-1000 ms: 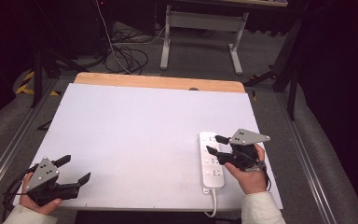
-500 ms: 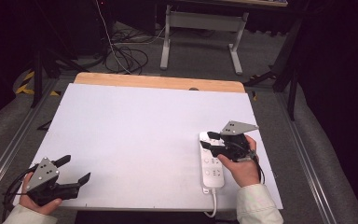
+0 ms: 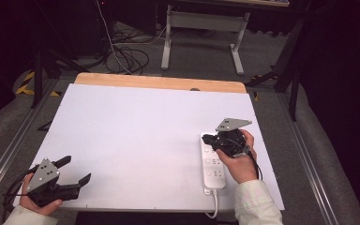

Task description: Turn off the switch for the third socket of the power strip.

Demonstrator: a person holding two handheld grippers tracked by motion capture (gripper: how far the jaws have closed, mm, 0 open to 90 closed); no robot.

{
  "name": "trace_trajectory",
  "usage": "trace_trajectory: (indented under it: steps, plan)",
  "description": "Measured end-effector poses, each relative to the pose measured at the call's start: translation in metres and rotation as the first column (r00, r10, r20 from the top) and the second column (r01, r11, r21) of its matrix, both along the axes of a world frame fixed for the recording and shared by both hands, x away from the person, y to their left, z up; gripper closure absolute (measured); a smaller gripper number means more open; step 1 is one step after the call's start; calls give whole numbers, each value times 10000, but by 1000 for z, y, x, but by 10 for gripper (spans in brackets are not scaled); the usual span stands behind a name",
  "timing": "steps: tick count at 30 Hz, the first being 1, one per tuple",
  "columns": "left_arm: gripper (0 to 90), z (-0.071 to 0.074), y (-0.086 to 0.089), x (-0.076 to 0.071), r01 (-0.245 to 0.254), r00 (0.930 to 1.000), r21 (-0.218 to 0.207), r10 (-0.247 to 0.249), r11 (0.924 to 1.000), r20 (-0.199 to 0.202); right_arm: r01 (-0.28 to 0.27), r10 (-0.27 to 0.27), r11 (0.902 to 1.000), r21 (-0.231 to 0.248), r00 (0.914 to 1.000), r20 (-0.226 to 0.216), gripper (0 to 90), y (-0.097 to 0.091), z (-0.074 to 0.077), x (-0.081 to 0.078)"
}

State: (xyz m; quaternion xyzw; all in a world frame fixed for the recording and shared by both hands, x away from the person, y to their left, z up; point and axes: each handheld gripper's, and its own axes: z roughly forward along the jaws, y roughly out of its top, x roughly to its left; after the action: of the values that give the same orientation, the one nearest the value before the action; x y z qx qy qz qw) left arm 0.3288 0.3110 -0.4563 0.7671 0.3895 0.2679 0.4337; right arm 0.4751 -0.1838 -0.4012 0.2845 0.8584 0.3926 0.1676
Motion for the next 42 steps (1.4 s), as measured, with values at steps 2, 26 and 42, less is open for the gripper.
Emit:
trace_trajectory:
  steps: [2, 26, 42]
  plan:
    - [125, 0, 0, 0, -8, 10000, 8, 8, 10000, 4, 69, -69, 9997, -223, 10000, 2, 900, 1, 1, 1]
    - [127, 0, -1, 0, -84, 10000, 99, 84, 9999, 0, 210, -611, 9753, -2197, 9823, -1770, 900, 10, -16, 22]
    - [128, 0, -1, 0, -142, 9999, 136, 142, 9998, 18, 151, -784, 9612, -2756, 9723, -2201, 900, 15, -26, 28]
